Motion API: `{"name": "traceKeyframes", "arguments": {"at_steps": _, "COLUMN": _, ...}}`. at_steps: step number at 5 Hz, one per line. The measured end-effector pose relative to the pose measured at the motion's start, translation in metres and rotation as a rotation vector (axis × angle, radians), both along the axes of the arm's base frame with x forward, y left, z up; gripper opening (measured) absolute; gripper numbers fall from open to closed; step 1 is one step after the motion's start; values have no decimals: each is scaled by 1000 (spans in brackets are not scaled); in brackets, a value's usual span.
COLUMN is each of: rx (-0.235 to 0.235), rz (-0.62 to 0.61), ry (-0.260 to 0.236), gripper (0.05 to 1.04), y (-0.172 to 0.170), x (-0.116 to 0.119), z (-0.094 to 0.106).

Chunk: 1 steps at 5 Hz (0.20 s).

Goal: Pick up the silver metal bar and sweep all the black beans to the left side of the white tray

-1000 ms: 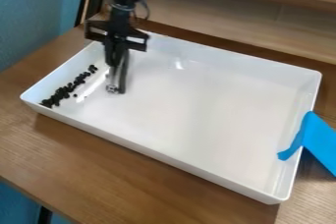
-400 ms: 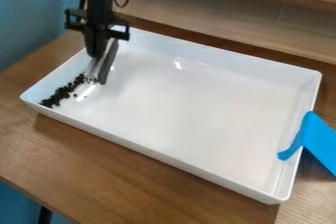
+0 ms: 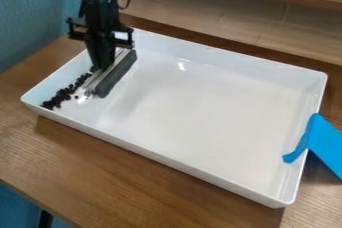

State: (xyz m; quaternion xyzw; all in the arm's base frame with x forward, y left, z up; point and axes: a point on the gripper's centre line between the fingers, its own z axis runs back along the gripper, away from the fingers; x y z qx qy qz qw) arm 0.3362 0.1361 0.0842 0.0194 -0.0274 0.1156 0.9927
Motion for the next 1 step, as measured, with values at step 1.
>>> {"name": "traceKeyframes", "arguments": {"at_steps": 1, "rx": 32, "rz": -65, "ry": 10, "gripper": 67, "y": -1, "x": -14, "z": -20}}
